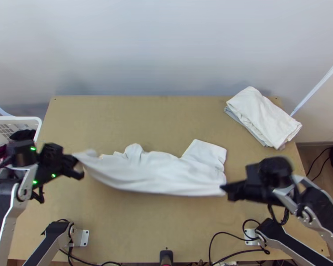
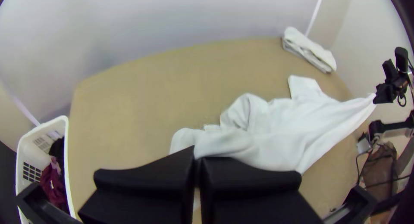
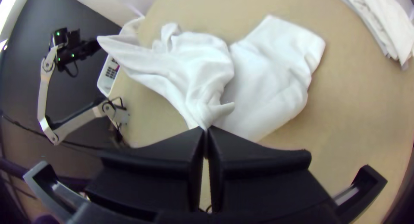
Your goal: Fold the t-shirt
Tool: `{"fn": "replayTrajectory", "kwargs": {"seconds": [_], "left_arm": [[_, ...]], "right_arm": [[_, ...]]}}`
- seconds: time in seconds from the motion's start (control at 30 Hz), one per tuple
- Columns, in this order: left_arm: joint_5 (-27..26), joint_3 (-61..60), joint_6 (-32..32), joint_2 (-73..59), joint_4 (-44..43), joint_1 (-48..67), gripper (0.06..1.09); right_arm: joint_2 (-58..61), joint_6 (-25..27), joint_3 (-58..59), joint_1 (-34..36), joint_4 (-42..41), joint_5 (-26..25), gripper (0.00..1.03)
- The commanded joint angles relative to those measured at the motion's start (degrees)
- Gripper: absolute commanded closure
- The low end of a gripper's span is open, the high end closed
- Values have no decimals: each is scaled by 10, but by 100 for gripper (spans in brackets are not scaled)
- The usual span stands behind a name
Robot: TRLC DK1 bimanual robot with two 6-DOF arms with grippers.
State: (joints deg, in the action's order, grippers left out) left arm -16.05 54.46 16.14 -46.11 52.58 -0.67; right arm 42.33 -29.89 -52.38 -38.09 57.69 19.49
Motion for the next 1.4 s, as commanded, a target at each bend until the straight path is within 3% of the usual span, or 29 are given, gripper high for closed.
{"fn": "replayTrajectory", "kwargs": {"seconds": [0.0, 0.27, 0.3, 0.37, 0.4, 0.43, 0.73, 0.87, 0.9, 1.0, 1.1, 1.37], "left_arm": [[-8, -48, 50, 9, 20, 31, 105], [8, -100, 169, 9, 118, 35, 105], [8, -100, 179, 10, 127, 33, 105], [11, -98, 190, 10, 126, 26, 105], [11, -95, 190, 9, 126, 22, 105], [11, -93, 192, 9, 124, 22, 105], [13, -81, 193, 8, 120, 22, 105], [15, -80, 194, 8, 119, 22, 105], [16, -78, 194, 8, 119, 22, 105], [16, -74, 194, 7, 118, 22, 105], [16, -69, 193, 3, 118, 24, 105], [18, -54, 190, -7, 113, 29, 105]], "right_arm": [[-13, -54, 50, -44, 9, 7, 100], [5, -65, 89, -45, 8, 29, 97], [7, -57, 87, -45, 8, 29, 80], [16, -50, 79, -44, 8, 28, 36], [26, -40, 71, -38, 3, 28, 25], [35, -35, 59, -30, 1, 29, 24], [203, 16, -68, 45, -19, 57, 25], [304, 22, -114, 46, -21, 70, 25], [324, 22, -126, 43, -23, 74, 30], [363, 19, -141, 34, -70, 83, 57], [399, 11, -149, 23, -129, 84, 59], [525, 20, -218, 21, -148, 93, 58]]}}
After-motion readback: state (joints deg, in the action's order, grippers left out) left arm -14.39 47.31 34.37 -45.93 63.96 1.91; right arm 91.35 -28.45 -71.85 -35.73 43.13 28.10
